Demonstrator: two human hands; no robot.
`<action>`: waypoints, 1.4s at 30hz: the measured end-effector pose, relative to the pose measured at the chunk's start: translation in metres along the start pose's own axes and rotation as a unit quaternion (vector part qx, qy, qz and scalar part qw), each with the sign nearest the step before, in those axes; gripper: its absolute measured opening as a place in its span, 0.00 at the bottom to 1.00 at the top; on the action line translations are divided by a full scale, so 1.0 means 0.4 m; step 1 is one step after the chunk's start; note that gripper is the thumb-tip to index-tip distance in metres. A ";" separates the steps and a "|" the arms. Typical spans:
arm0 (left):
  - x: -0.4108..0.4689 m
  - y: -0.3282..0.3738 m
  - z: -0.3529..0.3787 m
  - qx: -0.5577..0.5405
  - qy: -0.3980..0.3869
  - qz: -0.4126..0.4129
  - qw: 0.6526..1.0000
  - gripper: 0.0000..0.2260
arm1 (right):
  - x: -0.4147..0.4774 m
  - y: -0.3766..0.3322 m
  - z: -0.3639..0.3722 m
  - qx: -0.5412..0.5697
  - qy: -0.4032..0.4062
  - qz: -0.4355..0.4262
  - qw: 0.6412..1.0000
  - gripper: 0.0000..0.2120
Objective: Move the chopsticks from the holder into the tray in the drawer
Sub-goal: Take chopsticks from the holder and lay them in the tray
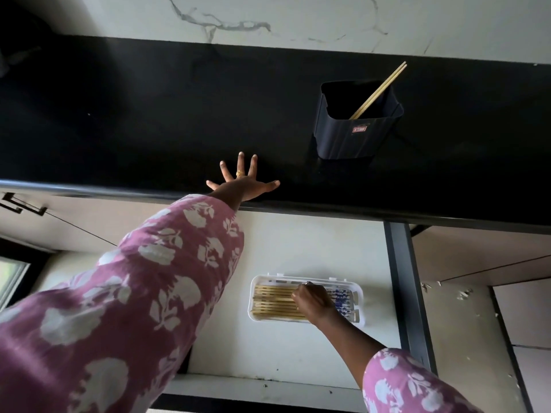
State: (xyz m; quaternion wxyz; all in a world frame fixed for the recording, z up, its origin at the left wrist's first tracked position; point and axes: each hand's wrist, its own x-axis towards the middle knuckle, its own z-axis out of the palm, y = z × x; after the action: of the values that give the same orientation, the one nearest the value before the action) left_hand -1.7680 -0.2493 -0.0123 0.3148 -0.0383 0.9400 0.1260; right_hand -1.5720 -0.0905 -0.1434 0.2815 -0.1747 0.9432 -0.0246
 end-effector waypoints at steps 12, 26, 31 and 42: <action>-0.007 0.001 -0.004 0.007 -0.002 0.002 1.000 0.42 | -0.036 0.031 -0.032 0.088 0.211 -0.010 0.974 0.06; -0.011 -0.011 -0.013 0.006 -0.002 0.015 1.000 0.44 | -0.031 0.217 -0.348 0.015 0.588 0.003 0.809 0.15; -0.003 -0.013 -0.016 0.001 -0.013 0.025 1.000 0.50 | 0.016 0.279 -0.519 0.047 0.647 0.081 0.756 0.05; 0.009 -0.006 -0.016 -0.004 -0.020 0.011 1.000 0.51 | 0.163 0.401 -0.866 0.442 0.480 0.319 0.687 0.12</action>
State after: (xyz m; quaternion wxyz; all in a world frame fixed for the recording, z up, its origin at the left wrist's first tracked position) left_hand -1.7740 -0.2531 -0.0101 0.3322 -0.0266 0.9332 0.1344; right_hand -1.8603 0.0195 0.0906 -0.1739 0.3169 0.8282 -0.4284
